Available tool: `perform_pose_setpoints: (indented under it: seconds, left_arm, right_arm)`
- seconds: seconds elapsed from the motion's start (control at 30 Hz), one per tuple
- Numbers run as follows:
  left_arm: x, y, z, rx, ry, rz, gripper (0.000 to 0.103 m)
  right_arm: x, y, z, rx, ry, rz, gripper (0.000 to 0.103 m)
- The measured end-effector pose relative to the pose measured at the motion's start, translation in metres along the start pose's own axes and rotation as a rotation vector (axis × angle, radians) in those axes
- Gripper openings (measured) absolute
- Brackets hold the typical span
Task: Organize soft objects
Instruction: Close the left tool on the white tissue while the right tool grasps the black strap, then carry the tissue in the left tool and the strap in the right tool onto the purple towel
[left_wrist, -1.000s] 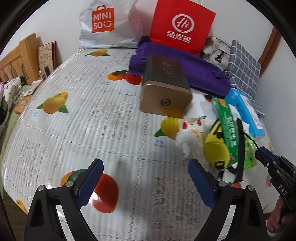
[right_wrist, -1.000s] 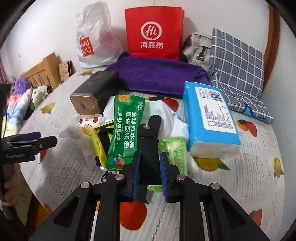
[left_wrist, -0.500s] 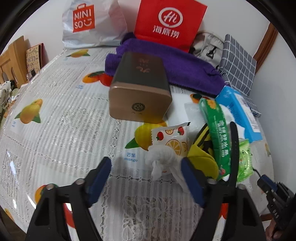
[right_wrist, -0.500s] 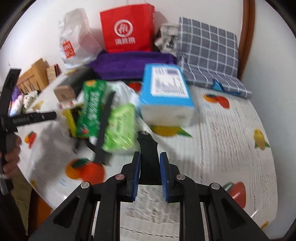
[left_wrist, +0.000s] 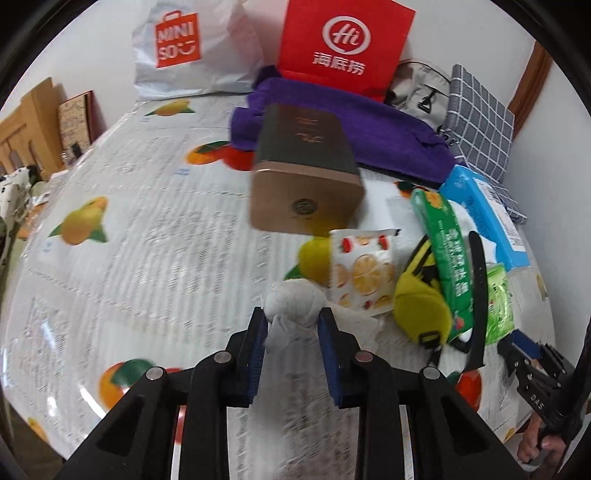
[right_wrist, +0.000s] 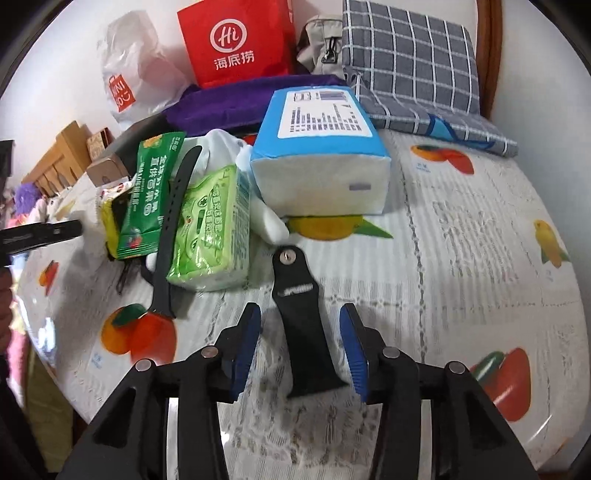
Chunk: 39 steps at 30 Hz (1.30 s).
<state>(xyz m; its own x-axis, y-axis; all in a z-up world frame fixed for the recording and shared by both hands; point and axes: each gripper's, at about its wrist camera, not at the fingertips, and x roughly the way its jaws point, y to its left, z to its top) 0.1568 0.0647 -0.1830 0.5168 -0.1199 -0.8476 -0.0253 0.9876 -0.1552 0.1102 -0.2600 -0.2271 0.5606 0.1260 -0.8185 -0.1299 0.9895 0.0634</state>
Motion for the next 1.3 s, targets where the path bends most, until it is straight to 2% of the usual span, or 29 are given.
perform_pose_setpoints:
  seconds: [0.03, 0.1, 0.23, 0.53, 0.8, 1.3]
  left_arm:
    - [-0.003, 0.004, -0.001, -0.004, -0.003, 0.005, 0.027]
    - [-0.008, 0.009, -0.003, -0.012, -0.010, 0.006, 0.026]
    - [-0.022, 0.014, -0.005, -0.030, -0.021, -0.025, 0.025]
    - [-0.058, 0.007, 0.006, -0.012, -0.091, 0.010, 0.025]
    - [-0.081, -0.005, 0.023, -0.004, -0.138, 0.005, 0.025]
    - [-0.100, -0.033, 0.065, 0.040, -0.191, -0.008, 0.025]
  right_arm:
    - [0.001, 0.004, -0.001, -0.025, -0.011, -0.024, 0.041]
    - [0.001, 0.008, -0.002, -0.044, -0.023, -0.040, 0.022]
    - [-0.003, 0.007, -0.001, -0.018, -0.014, -0.017, 0.022]
    - [-0.044, 0.005, 0.016, 0.005, -0.082, -0.008, 0.022]
    - [-0.074, 0.006, 0.041, 0.015, -0.147, 0.032, 0.022]
    - [-0.090, 0.018, 0.099, 0.013, -0.194, 0.011, 0.022]
